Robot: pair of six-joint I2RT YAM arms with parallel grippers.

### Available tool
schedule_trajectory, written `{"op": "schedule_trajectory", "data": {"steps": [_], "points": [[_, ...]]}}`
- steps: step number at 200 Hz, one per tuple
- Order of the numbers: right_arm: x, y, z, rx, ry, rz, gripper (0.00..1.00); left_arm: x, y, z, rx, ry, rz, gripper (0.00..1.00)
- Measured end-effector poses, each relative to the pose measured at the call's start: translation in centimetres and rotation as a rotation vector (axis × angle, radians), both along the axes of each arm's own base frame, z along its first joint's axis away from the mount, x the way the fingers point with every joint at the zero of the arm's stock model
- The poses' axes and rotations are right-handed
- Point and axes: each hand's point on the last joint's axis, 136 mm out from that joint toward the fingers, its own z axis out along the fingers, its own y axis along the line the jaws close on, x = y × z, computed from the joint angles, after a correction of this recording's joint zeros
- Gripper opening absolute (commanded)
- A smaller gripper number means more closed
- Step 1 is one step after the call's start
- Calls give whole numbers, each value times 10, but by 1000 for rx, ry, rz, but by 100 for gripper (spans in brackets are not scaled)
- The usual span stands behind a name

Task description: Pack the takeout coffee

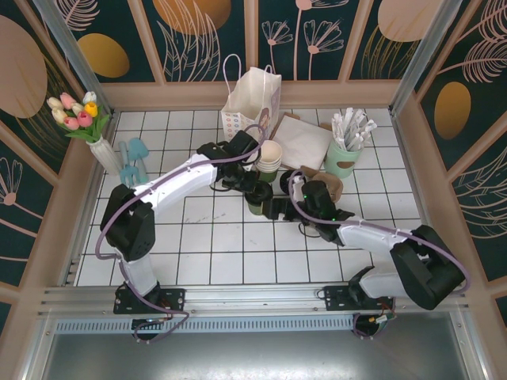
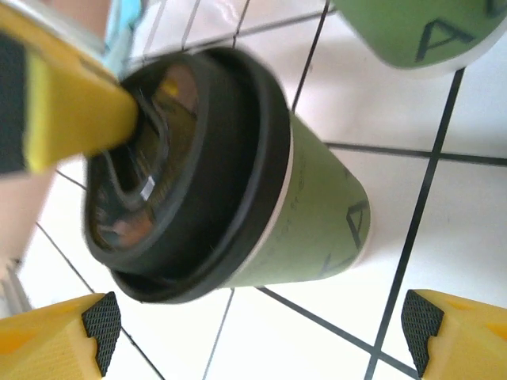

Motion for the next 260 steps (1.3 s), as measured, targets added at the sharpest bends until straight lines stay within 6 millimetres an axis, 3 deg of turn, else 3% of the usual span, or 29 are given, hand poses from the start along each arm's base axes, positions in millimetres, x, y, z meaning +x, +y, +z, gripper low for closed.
{"op": "schedule_trajectory", "data": {"steps": [32, 74, 112, 197, 225, 260], "points": [[11, 1, 16, 106, 118, -47, 90, 0, -1, 1, 8, 8, -2, 0], [31, 2, 34, 124, 193, -85, 89, -4, 6, 5, 60, 27, -31, 0], [26, -2, 25, 131, 290, -80, 86, -14, 11, 7, 92, 61, -53, 0], [14, 18, 13, 107, 375, 16, 78, -19, 9, 3, 46, 92, 20, 2], [11, 20, -1, 68, 405, 21, 72, -19, 8, 3, 28, 93, 33, 12], [14, 20, 0, 50, 384, 20, 66, -24, 1, 7, -21, 108, 27, 44]]}}
